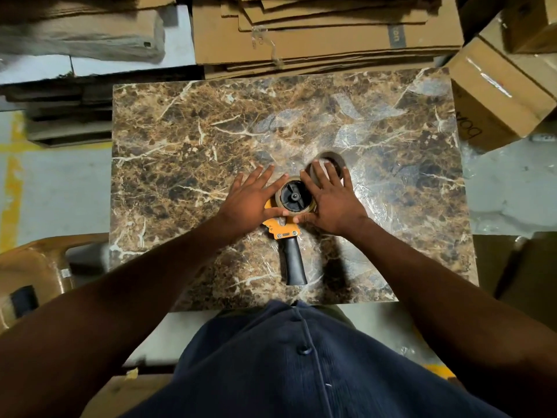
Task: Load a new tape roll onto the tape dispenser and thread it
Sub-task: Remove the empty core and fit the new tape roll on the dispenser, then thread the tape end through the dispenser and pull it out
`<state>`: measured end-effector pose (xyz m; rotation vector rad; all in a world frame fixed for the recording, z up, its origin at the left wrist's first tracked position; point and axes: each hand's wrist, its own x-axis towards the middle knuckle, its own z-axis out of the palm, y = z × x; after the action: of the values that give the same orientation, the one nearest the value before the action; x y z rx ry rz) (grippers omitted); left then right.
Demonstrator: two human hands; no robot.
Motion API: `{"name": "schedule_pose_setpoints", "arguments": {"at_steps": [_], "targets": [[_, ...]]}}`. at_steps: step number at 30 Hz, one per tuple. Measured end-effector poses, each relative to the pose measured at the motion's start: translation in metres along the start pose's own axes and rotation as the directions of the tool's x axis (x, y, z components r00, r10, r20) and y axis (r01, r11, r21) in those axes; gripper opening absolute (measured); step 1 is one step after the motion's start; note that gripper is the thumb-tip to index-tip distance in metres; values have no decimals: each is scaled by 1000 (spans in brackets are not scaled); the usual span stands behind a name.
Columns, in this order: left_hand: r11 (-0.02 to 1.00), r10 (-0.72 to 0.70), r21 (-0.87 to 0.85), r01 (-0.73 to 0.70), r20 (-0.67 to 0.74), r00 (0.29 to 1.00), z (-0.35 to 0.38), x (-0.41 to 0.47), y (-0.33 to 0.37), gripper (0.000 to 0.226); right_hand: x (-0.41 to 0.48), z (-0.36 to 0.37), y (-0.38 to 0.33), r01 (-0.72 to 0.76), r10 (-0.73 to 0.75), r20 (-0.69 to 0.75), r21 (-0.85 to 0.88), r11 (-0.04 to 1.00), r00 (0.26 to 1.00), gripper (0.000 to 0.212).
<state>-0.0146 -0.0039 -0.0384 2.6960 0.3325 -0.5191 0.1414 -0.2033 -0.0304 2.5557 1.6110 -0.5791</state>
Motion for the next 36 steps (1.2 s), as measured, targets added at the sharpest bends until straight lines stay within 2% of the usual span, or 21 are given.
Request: {"name": "schedule_pose_setpoints", "arguments": {"at_steps": [8,15,18,20,23,25,28,30,33,34,36], "targets": [[995,18,97,-26,80,997,-14,9,-2,86,-8,7,-16,-96,97,-17,34,995,995,117],[948,146,268,-172,116,983,-35,23,-10,85,-11,-2,-41,-205,207,47,-46,978,977,118],[931,173,312,-188,77,982,-39,23,-12,85,-13,-6,-47,-221,226,46,-81,972,973,119],[946,139,292,-142,31,990,-41,18,-12,88,-16,-7,-50,-242,247,45,-97,965,968,121],[994,2,110,10,-106,994,-37,4,-13,89,-18,-9,-55,-299,302,42,-66,952,953,121],[979,-155,-167,116,-249,956,-27,-9,-16,79,-16,-12,-56,-337,337,13,-3,942,942,110],[776,-445,-605,178,-327,834,-8,-33,-17,62,-12,-18,-48,-266,279,-104,128,955,955,69],[657,-569,-723,215,-288,771,2,-46,-13,55,-7,-20,-38,-131,154,-153,150,980,976,51],[477,-619,-839,261,-110,778,17,-57,-5,47,4,-24,-35,22,-1,-159,126,992,987,52],[442,-614,-853,279,-61,787,20,-58,-1,48,10,-26,-38,68,-49,-156,119,991,987,52],[433,-613,-848,307,-27,790,26,-58,6,48,22,-33,-47,184,-173,-126,84,979,977,56]]}}
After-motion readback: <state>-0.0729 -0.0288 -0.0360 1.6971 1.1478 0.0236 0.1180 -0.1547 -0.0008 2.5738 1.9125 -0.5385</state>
